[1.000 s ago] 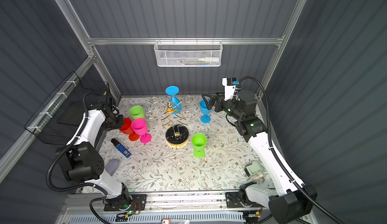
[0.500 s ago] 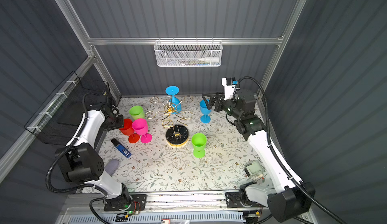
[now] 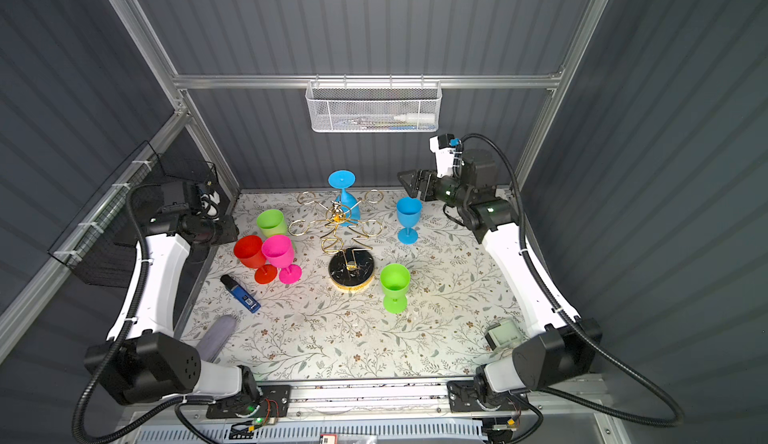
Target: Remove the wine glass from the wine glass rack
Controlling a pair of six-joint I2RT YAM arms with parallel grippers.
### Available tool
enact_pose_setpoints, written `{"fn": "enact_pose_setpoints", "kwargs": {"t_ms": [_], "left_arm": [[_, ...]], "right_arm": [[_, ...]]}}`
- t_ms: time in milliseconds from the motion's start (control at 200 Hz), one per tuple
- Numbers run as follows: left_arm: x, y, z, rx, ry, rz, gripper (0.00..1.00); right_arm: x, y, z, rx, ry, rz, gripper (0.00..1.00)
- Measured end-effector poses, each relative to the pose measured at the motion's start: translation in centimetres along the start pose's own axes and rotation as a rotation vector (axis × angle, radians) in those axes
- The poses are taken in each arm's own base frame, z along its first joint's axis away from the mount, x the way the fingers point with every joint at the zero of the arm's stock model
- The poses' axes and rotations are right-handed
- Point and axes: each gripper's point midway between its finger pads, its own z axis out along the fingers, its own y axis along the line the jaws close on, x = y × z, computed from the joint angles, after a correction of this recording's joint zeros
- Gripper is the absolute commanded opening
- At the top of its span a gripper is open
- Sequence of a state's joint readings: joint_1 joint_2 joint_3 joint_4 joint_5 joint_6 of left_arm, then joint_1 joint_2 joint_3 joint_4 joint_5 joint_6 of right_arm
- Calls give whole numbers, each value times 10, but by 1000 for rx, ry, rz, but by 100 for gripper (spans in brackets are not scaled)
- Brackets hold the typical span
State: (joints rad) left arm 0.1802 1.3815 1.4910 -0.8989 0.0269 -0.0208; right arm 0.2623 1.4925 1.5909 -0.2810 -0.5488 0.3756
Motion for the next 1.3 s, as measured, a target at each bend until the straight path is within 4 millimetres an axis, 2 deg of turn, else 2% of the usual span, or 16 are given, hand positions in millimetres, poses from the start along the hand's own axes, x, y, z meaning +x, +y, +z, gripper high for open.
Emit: {"fn": "enact_pose_setpoints", "kwargs": {"t_ms": [210,380,705,835,955,1065,1126,1206,1301], "left_arm": [[-30,-21,-61,95,-253,34,57],[-45,-42,-111,198,-446,92,61],[-50,-78,-152,397,-618,174,69],[-59,-88,-169,470,-688,167,71],[-71,-98,-167,563,-683,128,70],[-90,-109,-159,663,-647,80,68],[-99,-116,-145,707,-607,53,68],[-105,-130,-125,746,-546,30,67],[-104,-167,-104,803,-459,54,67]], "right_arm": [[-3,-1,32,-73,98,56,66],[1,-5,58,-143,171,113,62],[20,-9,108,-260,290,216,60],[27,-9,121,-278,314,228,60],[31,-8,124,-264,323,231,63],[29,-10,119,-217,300,206,71],[28,-10,108,-176,280,188,74],[22,-9,90,-127,237,154,85],[9,-3,63,-77,157,92,96]]}}
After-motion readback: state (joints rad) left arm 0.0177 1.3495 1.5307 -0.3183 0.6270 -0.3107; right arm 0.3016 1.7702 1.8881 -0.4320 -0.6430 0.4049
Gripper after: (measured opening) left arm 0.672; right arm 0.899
